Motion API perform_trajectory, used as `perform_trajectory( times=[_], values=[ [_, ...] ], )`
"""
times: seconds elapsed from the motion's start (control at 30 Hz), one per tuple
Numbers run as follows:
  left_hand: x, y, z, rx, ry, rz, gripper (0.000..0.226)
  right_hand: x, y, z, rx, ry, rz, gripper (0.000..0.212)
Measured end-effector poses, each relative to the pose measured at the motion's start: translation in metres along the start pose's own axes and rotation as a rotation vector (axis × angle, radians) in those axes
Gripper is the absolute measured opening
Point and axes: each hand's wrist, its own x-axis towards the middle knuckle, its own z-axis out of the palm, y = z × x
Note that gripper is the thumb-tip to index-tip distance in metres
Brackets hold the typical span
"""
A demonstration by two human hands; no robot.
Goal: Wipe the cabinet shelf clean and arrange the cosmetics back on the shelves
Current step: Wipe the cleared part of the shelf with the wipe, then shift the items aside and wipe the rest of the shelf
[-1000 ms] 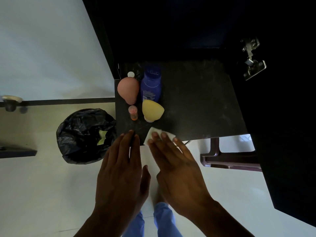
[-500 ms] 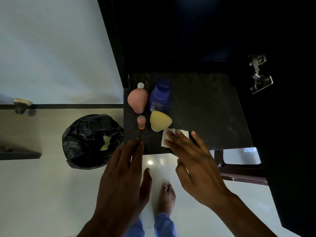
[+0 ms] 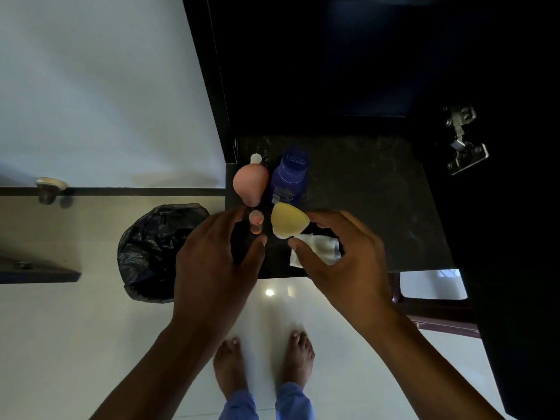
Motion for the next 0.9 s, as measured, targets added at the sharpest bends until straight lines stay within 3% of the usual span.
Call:
perform_trajectory(
  times=[0.07,0.17,0.3,0.47,0.7,0.9],
  values=[
    [0.003,0.002,0.003,-0.049,0.011,-0.019,0.018,0.004,-0.005,0.004,-0.058,-0.016,-0.086,0.034],
    [0.005,0.004,0.009,-0.082,0.033,-0.006,0.009,0.008,-0.005,0.019,-0.051,-0.104,0.135,0.044],
    [0.005,0.001,0.016,-0.090,0.060,-0.019,0.005,0.007,-0.006,0.029,-0.124,0.116,-0.008,0.037],
    [0.005,-0.003,0.019,-0.109,0.085,-0.013,0.002,0.010,-0.004,0.034,-0.125,0.095,0.013,0.038],
    [-0.003,0.010,0.011,-0.106,0.120,0.039,0.009,0.004,-0.005,0.033,-0.086,0.128,-0.018,0.036],
    [-0.019,0.037,0.014,-0.098,0.125,0.088,0.024,0.003,0.003,-0.016,-0.030,0.183,-0.040,0.031]
  ],
)
